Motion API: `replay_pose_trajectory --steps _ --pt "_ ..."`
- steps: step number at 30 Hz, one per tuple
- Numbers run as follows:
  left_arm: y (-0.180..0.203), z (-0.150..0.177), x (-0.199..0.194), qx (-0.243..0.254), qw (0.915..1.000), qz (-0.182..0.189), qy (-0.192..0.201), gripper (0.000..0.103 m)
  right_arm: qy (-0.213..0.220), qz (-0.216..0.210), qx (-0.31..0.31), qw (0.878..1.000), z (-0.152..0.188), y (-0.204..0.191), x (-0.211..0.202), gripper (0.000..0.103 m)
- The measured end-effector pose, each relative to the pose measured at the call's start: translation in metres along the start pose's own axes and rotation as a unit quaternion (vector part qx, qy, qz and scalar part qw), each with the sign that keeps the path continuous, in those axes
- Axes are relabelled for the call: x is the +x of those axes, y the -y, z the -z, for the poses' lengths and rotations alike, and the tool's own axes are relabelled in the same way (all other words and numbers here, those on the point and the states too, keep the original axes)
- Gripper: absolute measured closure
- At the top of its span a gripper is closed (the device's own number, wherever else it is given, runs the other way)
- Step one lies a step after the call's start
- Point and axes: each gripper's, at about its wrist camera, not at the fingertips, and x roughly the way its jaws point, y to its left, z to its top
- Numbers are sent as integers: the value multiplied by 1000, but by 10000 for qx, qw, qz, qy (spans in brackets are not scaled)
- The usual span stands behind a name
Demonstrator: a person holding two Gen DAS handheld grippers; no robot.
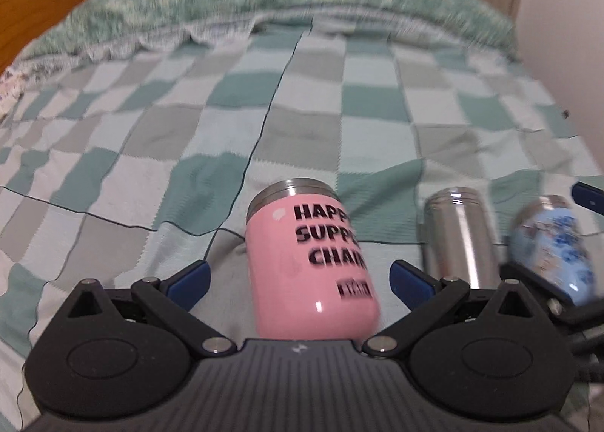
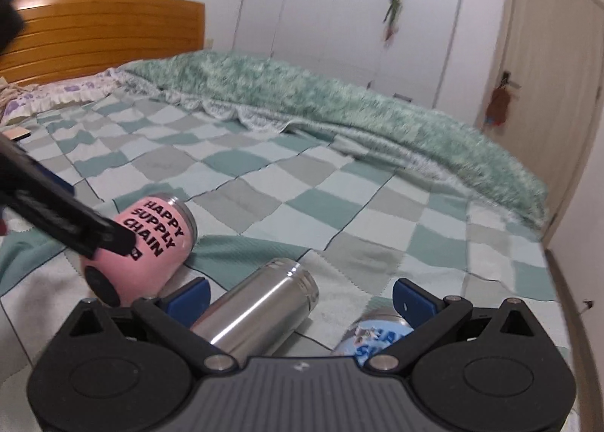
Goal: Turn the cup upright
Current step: 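Move the right gripper down onto the lying pink tumbler and close, then lift the pink tumbler with the right gripper and rotate it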
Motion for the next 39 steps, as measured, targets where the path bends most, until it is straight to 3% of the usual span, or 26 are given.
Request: replay_pose_trajectory --steps 4,6,7,14,21,29,35,39 --pt "-6 -17 39 -208 9973 103 -703 0 -216 -308 -153 9992 -8 4 27 0" --pt "-9 -18 60 -289 9916 262 -1235 14 -312 -395 -210 9985 -11 5 39 0" --pt "-10 -17 67 -308 9891 358 -1393 14 -340 -397 -254 9983 -11 5 42 0" --pt "-10 -7 55 -299 9921 447 -1134 15 -318 -423 -220 9984 -4 0 39 0" --pt "-5 16 -19 -126 9951 601 -778 15 -279 -329 -153 9990 1 -15 -27 0" --pt "-4 95 -109 101 9937 842 -728 15 -279 -305 -232 9989 29 -64 -134 0" --pt "-1 153 -126 255 9910 1005 -845 15 -599 -251 -226 9976 67 -94 -177 0" --pt "-2 172 -125 355 9913 977 -813 15 -777 -238 -187 9965 87 -109 -190 0"
